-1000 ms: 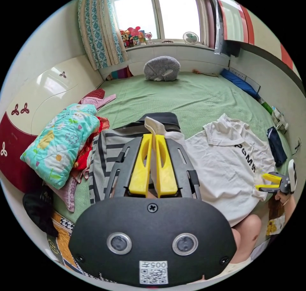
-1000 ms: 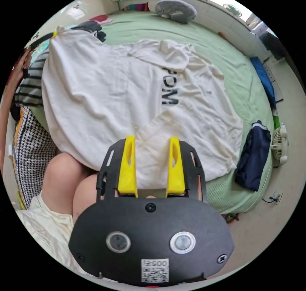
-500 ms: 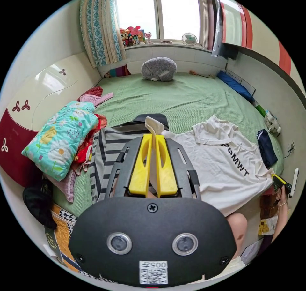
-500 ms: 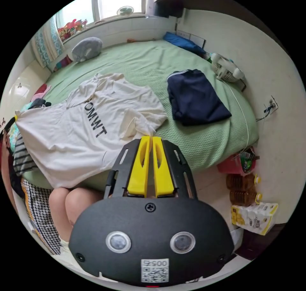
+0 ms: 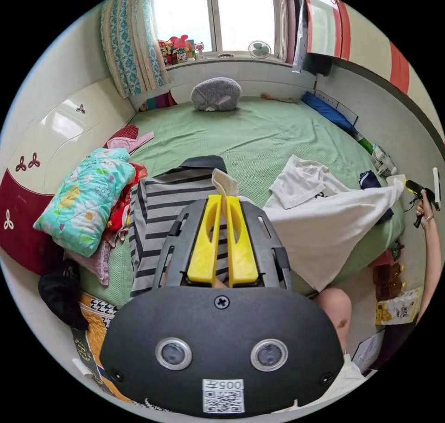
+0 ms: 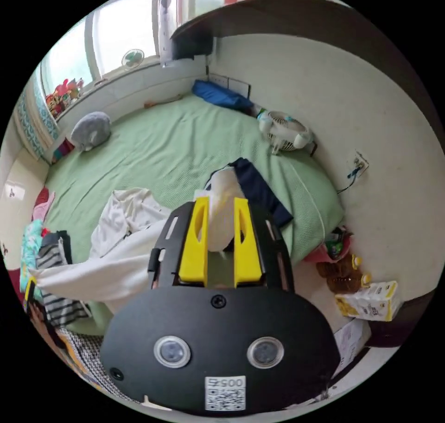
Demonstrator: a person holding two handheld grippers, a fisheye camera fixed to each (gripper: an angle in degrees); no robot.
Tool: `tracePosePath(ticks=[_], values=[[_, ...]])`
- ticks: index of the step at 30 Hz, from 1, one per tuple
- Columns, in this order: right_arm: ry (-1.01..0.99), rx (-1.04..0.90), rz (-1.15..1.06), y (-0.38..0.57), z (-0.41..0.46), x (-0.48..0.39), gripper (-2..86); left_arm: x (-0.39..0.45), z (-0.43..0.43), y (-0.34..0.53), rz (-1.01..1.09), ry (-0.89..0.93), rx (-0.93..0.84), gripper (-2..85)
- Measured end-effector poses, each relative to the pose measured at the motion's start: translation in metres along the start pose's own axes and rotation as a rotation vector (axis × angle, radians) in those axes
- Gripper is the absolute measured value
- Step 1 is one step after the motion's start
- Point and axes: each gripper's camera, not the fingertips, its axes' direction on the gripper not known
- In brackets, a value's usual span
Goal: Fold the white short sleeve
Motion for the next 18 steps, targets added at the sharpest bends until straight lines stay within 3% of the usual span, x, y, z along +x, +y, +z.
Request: tracePosePath(ticks=[9, 14, 18], values=[[-0.21, -0.055, -0.651, 0.213, 0.055, -0.112, 12.1, 0.002, 0.033, -0.002, 0.037, 0.015, -0.073, 1.8], [-0.304, -0.094, -0.841, 0.272, 0.067, -0.158, 11.9, 0.006, 0.031, 0.0, 0.066, -0.011, -0.061, 2.1], [-0.176, -0.142, -0.928, 0.286, 0.091, -0.186, 9.5, -0.003, 0.026, 0.01, 0.053, 0.005, -0.043, 2.1]])
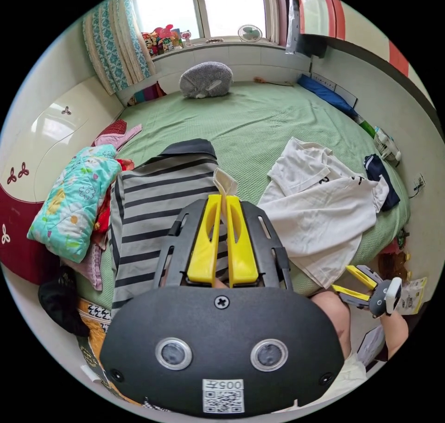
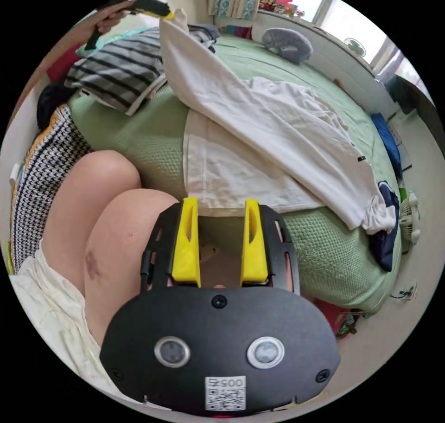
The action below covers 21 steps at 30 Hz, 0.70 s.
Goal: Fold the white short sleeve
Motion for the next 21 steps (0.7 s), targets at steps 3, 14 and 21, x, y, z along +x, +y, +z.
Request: tracePosePath(ticks=[3, 14, 21], values=[[0.032, -0.021, 0.011, -0.002, 0.014, 0.003, 7.9, -0.009, 0.001, 0.01, -0.011, -0.009, -0.007, 2.1], [-0.032, 0.104, 0.269, 0.042, -0.062, 0.042, -1.5, -0.039, -0.016, 0.043, -0.039, 0.062, 0.006, 1.9], [-0.105, 0.279, 0.371, 0.126, -0.178, 0.077, -1.6, -0.062, -0.066, 0.087, -0.016, 0.299, 0.044, 1.4]])
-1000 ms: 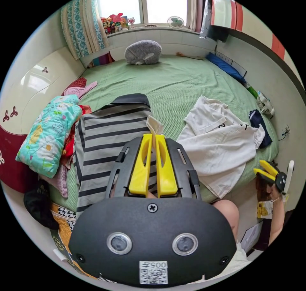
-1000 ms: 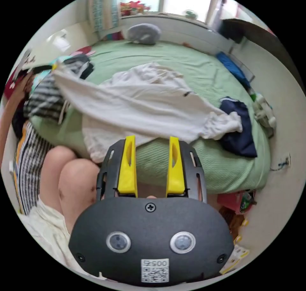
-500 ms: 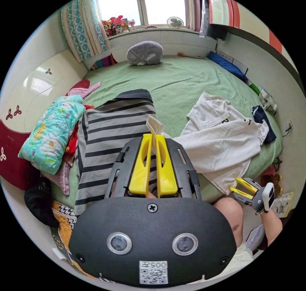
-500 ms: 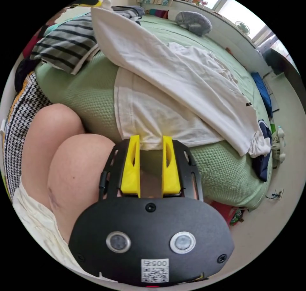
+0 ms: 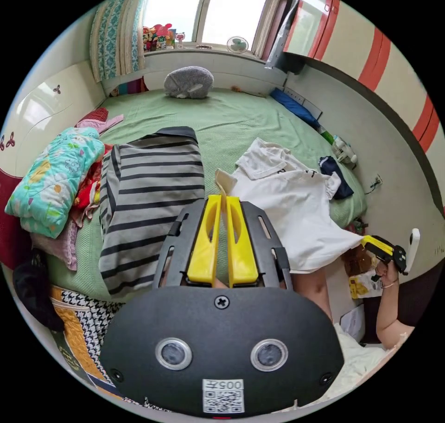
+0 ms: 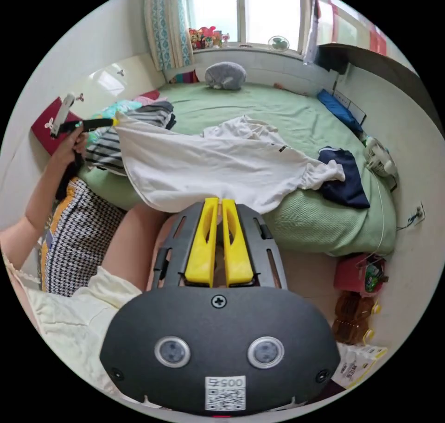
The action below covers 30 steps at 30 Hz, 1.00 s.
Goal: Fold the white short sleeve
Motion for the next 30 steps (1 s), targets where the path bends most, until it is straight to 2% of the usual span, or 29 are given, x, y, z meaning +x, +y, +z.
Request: tracePosePath(ticks=[10, 16, 22, 26, 30], values=[[0.082, -0.012, 0.097, 0.066, -0.062, 0.03, -1.6, 0.002, -0.037, 0.081, -0.002, 0.107, -0.02, 0.7], [0.047, -0.127, 0.115, 0.078, -0.06, 0.047, -1.6, 0.009, -0.033, 0.139, -0.044, 0.077, -0.097, 0.8], [0.007, -0.285, 0.006, 0.063, -0.039, 0.042, -1.4, 0.008, -0.015, 0.168, -0.154, 0.17, -0.175, 1.8], [-0.014, -0.412, -0.011, 0.054, -0.006, 0.041, 0.6, 0.015, 0.005, 0.17, -0.112, 0.057, -0.289, 4.5], [0.001, -0.388, 0.005, 0.034, 0.002, 0.05, 5.5, 0.009, 0.012, 0.148, -0.083, -0.084, -0.302, 5.8]])
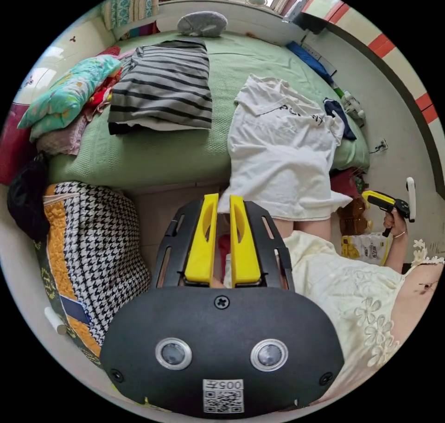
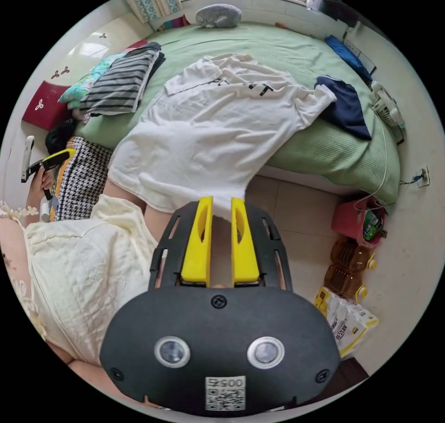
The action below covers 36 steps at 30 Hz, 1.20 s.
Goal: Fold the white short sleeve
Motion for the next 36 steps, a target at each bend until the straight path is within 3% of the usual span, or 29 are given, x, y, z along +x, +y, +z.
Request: tracePosePath(ticks=[4, 9, 13, 17, 21, 25, 28, 32, 36], values=[[0.092, 0.072, 0.009, -0.044, -0.008, 0.012, 8.3, 0.019, 0.006, -0.062, 0.141, -0.046, 0.094, 7.0], [0.212, 0.22, 0.012, -0.147, -0.01, 0.042, 10.1, 0.067, 0.06, -0.196, 0.342, -0.114, 0.344, 11.8], [0.127, 0.275, 0.109, -0.22, 0.006, 0.081, 9.9, 0.09, 0.123, -0.296, 0.361, -0.066, 0.3, 11.9], [0.187, 0.136, 0.098, -0.298, 0.05, 0.112, 11.3, 0.104, 0.192, -0.387, 0.319, -0.008, 0.174, 13.7], [0.182, 0.033, 0.154, -0.343, 0.086, 0.145, 13.7, 0.105, 0.235, -0.444, 0.254, 0.031, 0.162, 15.9], [0.131, -0.016, 0.167, -0.354, 0.112, 0.154, 13.3, 0.113, 0.278, -0.468, 0.242, 0.061, 0.044, 15.3], [0.193, 0.03, 0.119, -0.352, 0.12, 0.14, 11.1, 0.125, 0.288, -0.459, 0.284, -0.03, 0.129, 13.0], [0.269, 0.143, -0.012, -0.341, 0.108, 0.112, -0.1, 0.128, 0.283, -0.45, 0.3, -0.031, 0.167, 4.6], [0.336, 0.268, -0.005, -0.36, 0.069, 0.094, -1.3, 0.11, 0.248, -0.456, 0.296, -0.003, 0.254, 3.7]])
